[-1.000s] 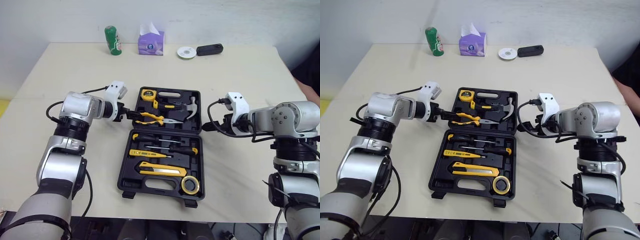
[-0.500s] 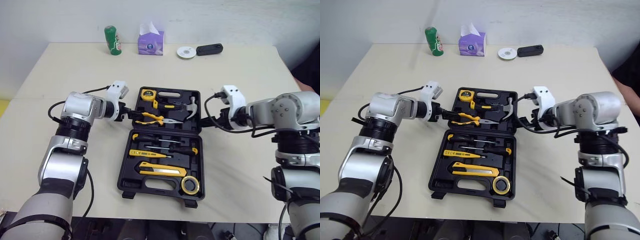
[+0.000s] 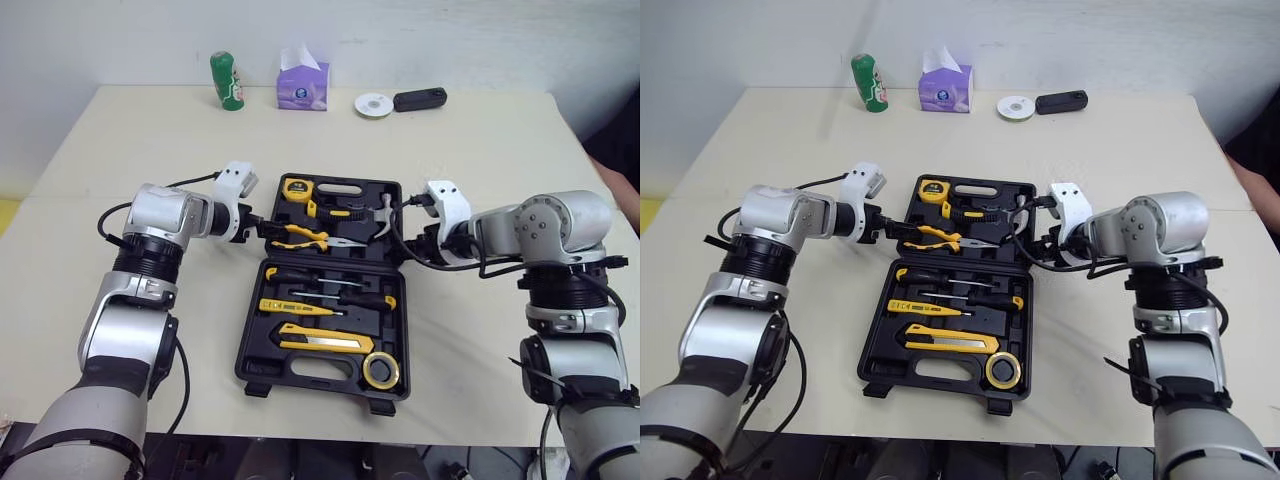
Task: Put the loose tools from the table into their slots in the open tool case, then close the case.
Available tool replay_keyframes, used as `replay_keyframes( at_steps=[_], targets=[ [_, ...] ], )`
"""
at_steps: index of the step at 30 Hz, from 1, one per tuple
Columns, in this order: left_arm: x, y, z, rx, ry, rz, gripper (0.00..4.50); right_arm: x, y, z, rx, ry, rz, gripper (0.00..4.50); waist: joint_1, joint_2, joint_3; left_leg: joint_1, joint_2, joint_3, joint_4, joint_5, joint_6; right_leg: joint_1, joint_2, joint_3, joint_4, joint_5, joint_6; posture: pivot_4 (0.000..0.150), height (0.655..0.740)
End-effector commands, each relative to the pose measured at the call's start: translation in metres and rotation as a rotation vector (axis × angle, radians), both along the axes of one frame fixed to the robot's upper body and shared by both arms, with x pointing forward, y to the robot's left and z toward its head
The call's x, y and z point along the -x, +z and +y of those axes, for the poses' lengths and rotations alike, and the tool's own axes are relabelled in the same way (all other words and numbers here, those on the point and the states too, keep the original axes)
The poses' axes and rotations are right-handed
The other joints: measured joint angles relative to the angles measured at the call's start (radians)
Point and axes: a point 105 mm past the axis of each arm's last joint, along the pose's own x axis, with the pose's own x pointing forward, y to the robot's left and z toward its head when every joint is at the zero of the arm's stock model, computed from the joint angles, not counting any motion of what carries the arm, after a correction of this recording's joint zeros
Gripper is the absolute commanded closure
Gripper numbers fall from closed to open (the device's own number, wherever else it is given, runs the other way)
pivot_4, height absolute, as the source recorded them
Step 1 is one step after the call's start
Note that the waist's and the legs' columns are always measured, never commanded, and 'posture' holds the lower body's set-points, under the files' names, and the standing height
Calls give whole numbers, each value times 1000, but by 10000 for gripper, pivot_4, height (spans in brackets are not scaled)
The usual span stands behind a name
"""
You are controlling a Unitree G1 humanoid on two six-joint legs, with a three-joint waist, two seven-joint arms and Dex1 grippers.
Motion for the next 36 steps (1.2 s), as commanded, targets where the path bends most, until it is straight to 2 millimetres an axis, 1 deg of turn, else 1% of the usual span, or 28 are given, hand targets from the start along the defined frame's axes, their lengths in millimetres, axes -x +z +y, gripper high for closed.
replay_keyframes(
  at_steps=[1,2,3,4,7,9,13,19,21,23,26,30,32,34,36],
  targets=[
    [-2,20,-3,33,-6,-55,0,-4,-2,-12,0,-74,4,33333,1,-1,-1,0,0,0,0,0,0,0,0,0,0,0,0,1500,7400],
    [-1,20,-4,41,-7,-54,0,-4,-2,-12,-10,-81,3,38904,1,-2,-1,0,-1,0,0,0,0,0,0,0,1,0,0,1500,7400],
    [-1,20,-5,45,-7,-54,0,-5,-1,-12,-21,-89,-2,42899,1,-4,-2,0,-1,-1,1,0,0,0,-1,0,1,0,0,1500,7400],
    [-1,20,-5,46,-7,-54,0,-5,-1,-11,-29,-94,-6,44723,1,-4,-2,0,-1,-1,1,0,0,0,-1,0,1,0,0,1500,7400],
    [-1,22,-7,54,-5,-83,0,-9,7,-9,-75,-135,-66,44723,0,-4,-2,0,-1,-1,1,0,0,0,-1,1,1,0,0,1500,7400],
    [-3,28,-10,105,6,-108,0,-9,11,-7,-98,-139,-98,44723,-1,-4,-2,1,-1,-1,1,0,0,0,0,1,2,0,0,1500,7400],
    [-2,40,-20,208,-1,-171,0,-7,13,-1,-120,-144,-153,44723,-1,-4,-2,0,-1,-1,1,0,0,0,-1,2,3,0,0,1500,7400],
    [-3,54,-18,266,24,-253,0,-5,24,5,-154,-143,-287,44723,-3,-4,-2,1,-2,0,0,0,0,-5,-1,3,8,0,0,1500,7400],
    [0,47,-12,227,39,-203,0,-3,23,6,-161,-139,-285,44723,-3,-4,-2,0,-2,1,0,0,0,-6,-1,4,9,0,0,1500,7400],
    [3,43,-9,196,20,-195,0,0,19,5,-155,-134,-269,44723,-4,-4,-2,0,-3,1,0,0,0,-9,-1,5,11,0,0,1500,7400],
    [14,41,-1,161,-25,-160,7750,1,16,6,-147,-131,-261,45000,-7,-4,-2,0,-5,1,-1,0,0,-13,0,10,13,0,0,1500,7400],
    [23,39,13,112,-28,-112,7750,3,12,4,-130,-137,-250,45000,-8,-4,-2,0,-6,0,-2,0,0,-14,0,12,13,0,0,1500,7400],
    [31,32,22,86,-16,-65,7750,3,7,3,-116,-137,-243,45000,-6,-4,-2,0,-6,0,-1,0,0,-14,0,13,13,0,0,1500,7400],
    [37,26,22,87,-19,-23,7750,4,6,4,-114,-137,-240,45000,-5,-4,-3,1,-6,0,-1,0,0,-14,0,14,13,0,0,1500,7400],
    [39,23,16,108,-24,-5,7750,4,4,4,-107,-137,-239,45000,-3,-4,-2,1,-7,-1,-1,0,0,-14,0,14,14,0,0,1500,7400]
  ],
)
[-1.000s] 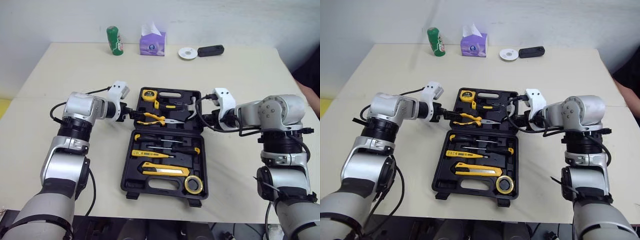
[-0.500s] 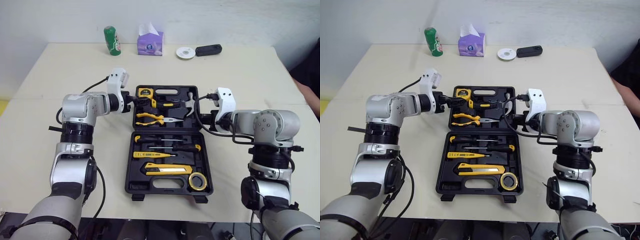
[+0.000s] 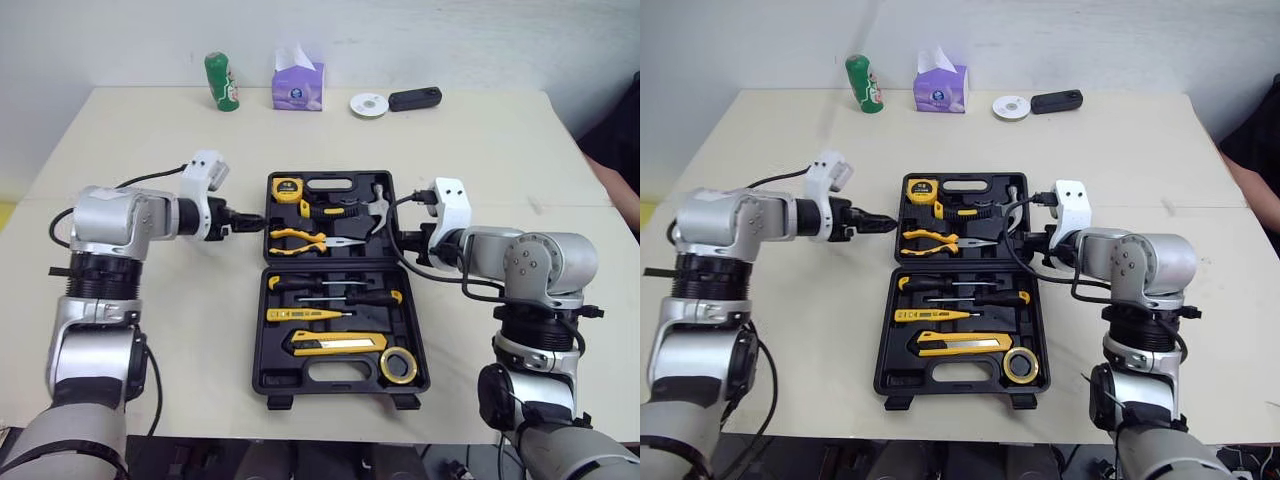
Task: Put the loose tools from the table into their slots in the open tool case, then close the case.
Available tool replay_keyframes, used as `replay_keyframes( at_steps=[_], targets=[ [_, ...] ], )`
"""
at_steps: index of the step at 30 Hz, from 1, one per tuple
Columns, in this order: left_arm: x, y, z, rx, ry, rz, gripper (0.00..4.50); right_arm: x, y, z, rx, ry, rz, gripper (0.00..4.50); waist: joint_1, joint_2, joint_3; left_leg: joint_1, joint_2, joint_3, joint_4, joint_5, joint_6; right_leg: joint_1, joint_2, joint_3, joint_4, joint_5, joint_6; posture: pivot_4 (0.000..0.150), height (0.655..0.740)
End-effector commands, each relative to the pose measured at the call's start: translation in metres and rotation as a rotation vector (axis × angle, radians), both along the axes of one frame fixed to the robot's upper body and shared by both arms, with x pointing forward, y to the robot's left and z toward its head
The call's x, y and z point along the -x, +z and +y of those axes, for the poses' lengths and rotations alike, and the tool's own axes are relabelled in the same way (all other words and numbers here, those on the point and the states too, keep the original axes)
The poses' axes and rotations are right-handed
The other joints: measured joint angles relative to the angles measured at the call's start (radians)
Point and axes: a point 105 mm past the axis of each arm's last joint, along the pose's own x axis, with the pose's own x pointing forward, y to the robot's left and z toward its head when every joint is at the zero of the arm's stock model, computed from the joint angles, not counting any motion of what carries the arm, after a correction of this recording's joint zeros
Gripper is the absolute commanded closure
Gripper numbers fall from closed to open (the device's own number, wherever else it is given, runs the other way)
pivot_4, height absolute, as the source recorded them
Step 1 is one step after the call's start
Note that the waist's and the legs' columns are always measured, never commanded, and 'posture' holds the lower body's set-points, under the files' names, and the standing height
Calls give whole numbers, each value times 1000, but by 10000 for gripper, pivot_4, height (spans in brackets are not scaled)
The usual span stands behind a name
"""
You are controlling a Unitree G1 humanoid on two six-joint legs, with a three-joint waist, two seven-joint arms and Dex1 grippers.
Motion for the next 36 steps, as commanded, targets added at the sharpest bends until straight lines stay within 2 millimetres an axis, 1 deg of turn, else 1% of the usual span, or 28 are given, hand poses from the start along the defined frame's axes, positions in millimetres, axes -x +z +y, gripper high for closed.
replay_keyframes(
  at_steps=[1,5,10,12,16,20,27,31,34,36],
  targets=[
    [7,3,-16,35,-47,9,7750,3,2,0,12,8,-23,45000,3,0,0,0,0,0,0,0,0,0,0,0,0,0,0,1500,7400],
    [6,-5,-21,17,-31,26,7750,4,0,1,22,14,-23,45000,0,0,0,0,-2,-1,0,0,0,1,0,1,0,0,0,1500,7400],
    [1,-11,-19,-5,13,27,7750,5,0,2,33,19,-25,45000,0,0,0,0,-1,-1,0,0,0,0,0,1,0,0,0,1500,7400],
    [3,-12,-19,5,11,46,7750,6,-1,2,36,19,-24,45000,0,0,0,0,-1,-1,0,0,0,0,0,1,0,0,0,1500,7400],
    [14,-16,-19,-32,-32,96,7750,6,-2,1,44,13,-24,45000,-1,0,0,0,-1,-1,0,0,0,0,0,1,0,0,0,1500,7400],
    [16,-18,-16,-32,-11,105,7750,5,-3,0,46,4,-27,45000,2,0,0,0,-2,-1,0,0,0,0,0,1,0,0,0,1500,7400],
    [14,-26,-24,-11,8,115,7750,5,-3,2,44,6,-31,45000,2,-1,-1,0,-2,-1,1,0,0,0,0,2,0,0,0,1500,7400],
    [9,-30,-22,-4,55,113,7750,5,-4,2,46,8,-32,45000,3,-1,-1,1,-2,-1,1,0,0,1,-1,2,0,0,0,1500,7400],
    [8,-33,-23,3,62,113,15995,6,-4,2,47,9,-30,45000,3,-1,-2,1,-2,-1,1,0,0,1,-1,2,0,0,0,1500,7400],
    [11,-33,-27,22,45,126,24590,6,-5,2,47,8,-29,45000,2,-2,-2,1,-2,-1,1,0,0,1,-1,2,0,0,0,1500,7400]
  ],
)
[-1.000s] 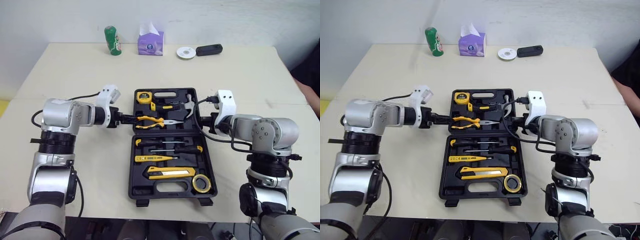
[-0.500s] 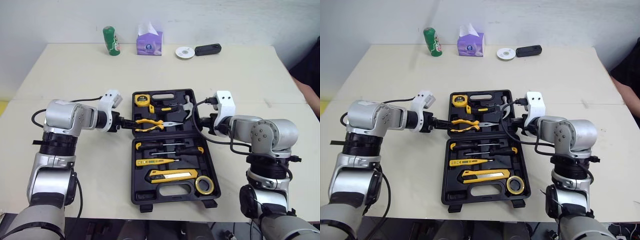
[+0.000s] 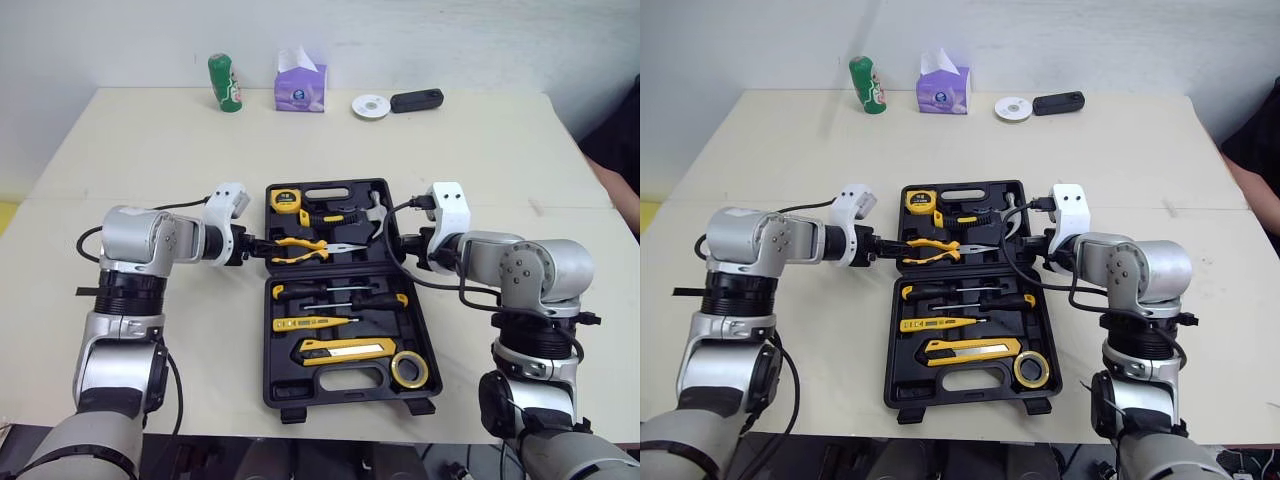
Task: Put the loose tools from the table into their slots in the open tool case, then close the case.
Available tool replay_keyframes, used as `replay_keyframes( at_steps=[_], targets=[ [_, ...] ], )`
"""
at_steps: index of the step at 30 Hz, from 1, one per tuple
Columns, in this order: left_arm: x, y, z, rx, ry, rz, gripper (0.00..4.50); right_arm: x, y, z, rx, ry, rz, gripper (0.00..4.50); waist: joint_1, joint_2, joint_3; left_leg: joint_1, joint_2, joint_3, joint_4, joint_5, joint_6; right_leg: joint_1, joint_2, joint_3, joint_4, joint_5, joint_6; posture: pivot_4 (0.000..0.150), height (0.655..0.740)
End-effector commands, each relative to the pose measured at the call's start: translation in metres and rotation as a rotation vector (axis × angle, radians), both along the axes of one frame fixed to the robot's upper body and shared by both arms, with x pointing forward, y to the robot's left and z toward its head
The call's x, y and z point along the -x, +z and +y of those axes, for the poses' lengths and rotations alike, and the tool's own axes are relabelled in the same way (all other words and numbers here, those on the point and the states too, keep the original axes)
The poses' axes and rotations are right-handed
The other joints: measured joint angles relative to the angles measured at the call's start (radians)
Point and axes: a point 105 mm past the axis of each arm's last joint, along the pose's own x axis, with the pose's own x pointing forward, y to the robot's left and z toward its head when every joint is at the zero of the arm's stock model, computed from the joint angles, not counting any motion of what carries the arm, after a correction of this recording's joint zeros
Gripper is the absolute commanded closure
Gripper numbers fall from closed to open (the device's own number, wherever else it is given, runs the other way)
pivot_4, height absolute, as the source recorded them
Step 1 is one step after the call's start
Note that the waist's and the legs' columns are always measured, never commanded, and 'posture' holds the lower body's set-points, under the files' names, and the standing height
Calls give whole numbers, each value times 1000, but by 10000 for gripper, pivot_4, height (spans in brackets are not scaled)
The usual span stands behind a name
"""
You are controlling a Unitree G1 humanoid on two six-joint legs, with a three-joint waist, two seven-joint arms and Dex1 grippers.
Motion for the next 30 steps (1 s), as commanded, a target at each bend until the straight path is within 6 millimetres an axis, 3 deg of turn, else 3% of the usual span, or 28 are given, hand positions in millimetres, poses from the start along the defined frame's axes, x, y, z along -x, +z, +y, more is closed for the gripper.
replay_keyframes(
  at_steps=[1,3,5,13,19,21,25,30],
  targets=[
    [4,-1,-1,17,0,12,29494,3,-1,1,2,5,-7,45000,-2,-1,0,0,0,0,0,0,0,0,0,0,0,0,0,1500,7400],
    [5,0,-4,42,-3,23,36448,3,-1,1,1,4,-8,45000,-2,0,-2,1,0,0,-1,0,0,0,0,0,0,0,0,1500,7400],
    [6,2,-7,80,-3,36,39806,3,-1,1,0,3,-9,45000,-2,0,-2,3,0,0,-1,0,0,0,0,0,0,0,0,1500,7400],
    [-10,21,-6,182,65,-69,41780,0,9,0,-27,-13,-81,45000,0,0,-2,3,-1,0,0,0,0,0,0,2,0,0,0,1500,7400],
    [-30,44,-3,198,105,-285,42646,-4,48,1,-104,15,-386,45000,0,-1,-2,1,-1,0,0,0,-1,-2,0,2,-1,0,0,1500,7400],
    [-36,52,-3,176,73,-426,43302,0,62,-2,-67,48,-583,45000,-1,-1,-2,0,-2,1,-1,0,-1,-4,0,2,-1,0,0,1500,7400],
    [-42,64,-1,170,54,-651,44339,2,54,-9,97,70,-741,45000,-3,-1,-2,0,-3,1,-2,0,0,-5,0,0,-2,0,0,1500,7400],
    [-47,65,11,55,74,-867,44848,6,39,-22,321,64,-926,45000,-3,-2,-1,0,-3,2,-2,0,0,-6,0,0,-4,0,0,1500,7400]
  ],
)
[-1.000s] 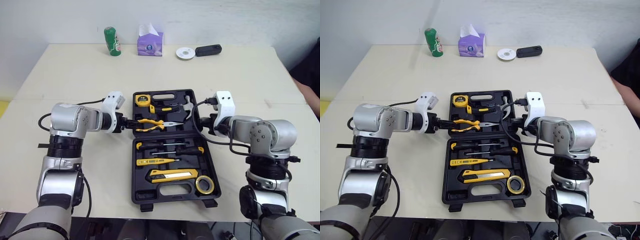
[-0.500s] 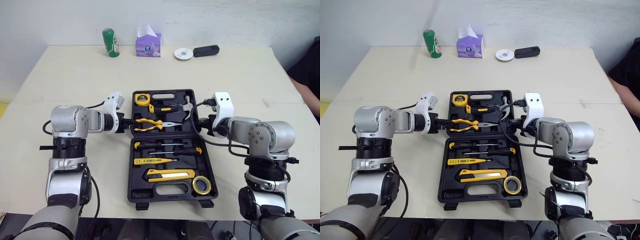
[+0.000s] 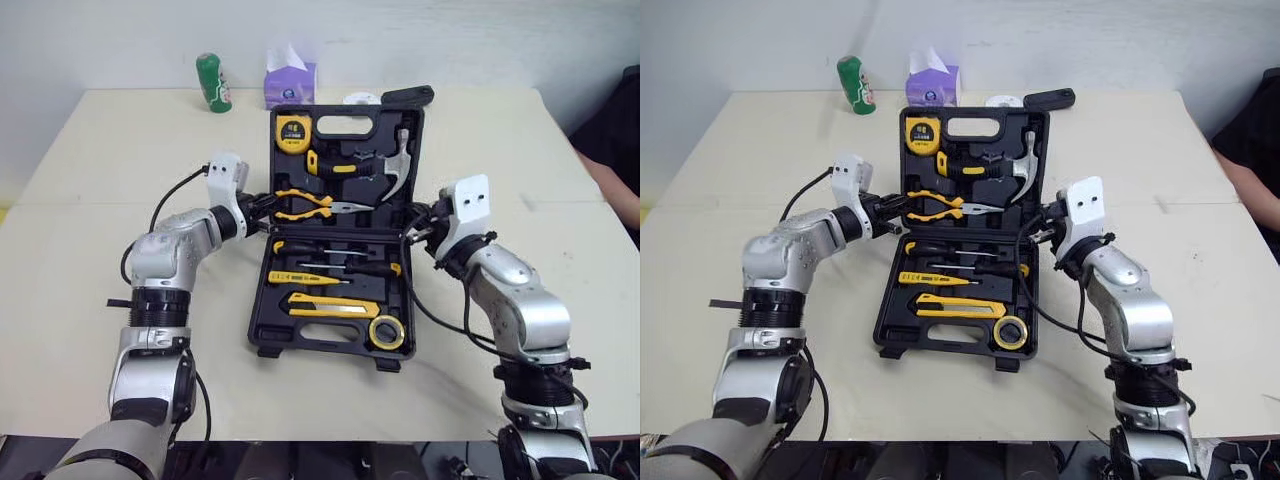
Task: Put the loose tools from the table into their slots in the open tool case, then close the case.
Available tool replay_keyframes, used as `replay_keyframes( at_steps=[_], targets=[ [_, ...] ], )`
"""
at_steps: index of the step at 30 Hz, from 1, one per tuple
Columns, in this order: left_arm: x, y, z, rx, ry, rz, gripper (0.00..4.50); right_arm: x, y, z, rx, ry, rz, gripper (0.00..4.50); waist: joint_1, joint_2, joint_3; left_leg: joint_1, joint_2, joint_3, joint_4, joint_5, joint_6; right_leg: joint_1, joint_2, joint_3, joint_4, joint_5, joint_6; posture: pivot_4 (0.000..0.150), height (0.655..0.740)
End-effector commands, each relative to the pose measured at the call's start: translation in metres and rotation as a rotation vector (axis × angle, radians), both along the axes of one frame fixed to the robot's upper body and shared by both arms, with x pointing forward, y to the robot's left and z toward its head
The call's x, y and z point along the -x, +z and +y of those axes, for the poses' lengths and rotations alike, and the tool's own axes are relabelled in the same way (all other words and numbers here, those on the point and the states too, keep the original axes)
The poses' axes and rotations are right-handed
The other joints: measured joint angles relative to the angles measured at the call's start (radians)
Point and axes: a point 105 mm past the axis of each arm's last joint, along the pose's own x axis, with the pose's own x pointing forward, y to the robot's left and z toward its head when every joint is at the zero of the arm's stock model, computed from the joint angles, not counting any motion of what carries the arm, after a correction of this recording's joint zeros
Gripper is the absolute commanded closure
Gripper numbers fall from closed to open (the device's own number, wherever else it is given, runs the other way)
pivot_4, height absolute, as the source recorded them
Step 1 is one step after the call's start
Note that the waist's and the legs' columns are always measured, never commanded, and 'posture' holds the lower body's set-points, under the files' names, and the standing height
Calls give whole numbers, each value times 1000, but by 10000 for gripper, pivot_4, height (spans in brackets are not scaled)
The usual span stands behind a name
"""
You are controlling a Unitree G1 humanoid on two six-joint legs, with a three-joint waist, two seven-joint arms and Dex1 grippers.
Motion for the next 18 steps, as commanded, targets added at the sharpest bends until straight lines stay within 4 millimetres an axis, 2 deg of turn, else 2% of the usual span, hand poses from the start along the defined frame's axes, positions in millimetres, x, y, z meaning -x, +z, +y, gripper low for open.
replay_keyframes(
  at_steps=[1,4,7,12,16,18],
  targets=[
    [-3,33,23,-58,92,-264,44961,9,20,-12,202,-37,-269,45000,0,0,0,0,0,0,0,0,0,0,0,0,0,0,0,1500,7400],
    [0,34,34,-171,141,-432,44961,15,4,-21,369,-70,-375,45000,1,0,0,0,1,1,0,0,0,0,0,0,0,0,0,1500,7400],
    [13,24,35,-351,103,-612,44961,21,-13,-30,525,-91,-452,45000,1,0,0,0,0,1,0,0,0,0,0,0,-1,0,0,1500,7400],
    [25,-12,56,-370,119,-595,44961,35,-45,-41,757,-49,-540,45000,3,-1,0,1,1,1,1,0,0,1,-1,-1,-1,0,0,1500,7400],
    [35,-25,61,-472,91,-618,44961,44,-59,-41,835,3,-567,45000,4,-2,-1,3,2,1,1,0,0,3,0,-1,-1,0,0,1500,7400],
    [43,-37,65,-511,58,-595,44961,53,-73,-41,857,48,-544,45000,3,-3,-3,4,2,1,1,0,0,4,0,-1,-1,0,0,1500,7400]
  ],
)
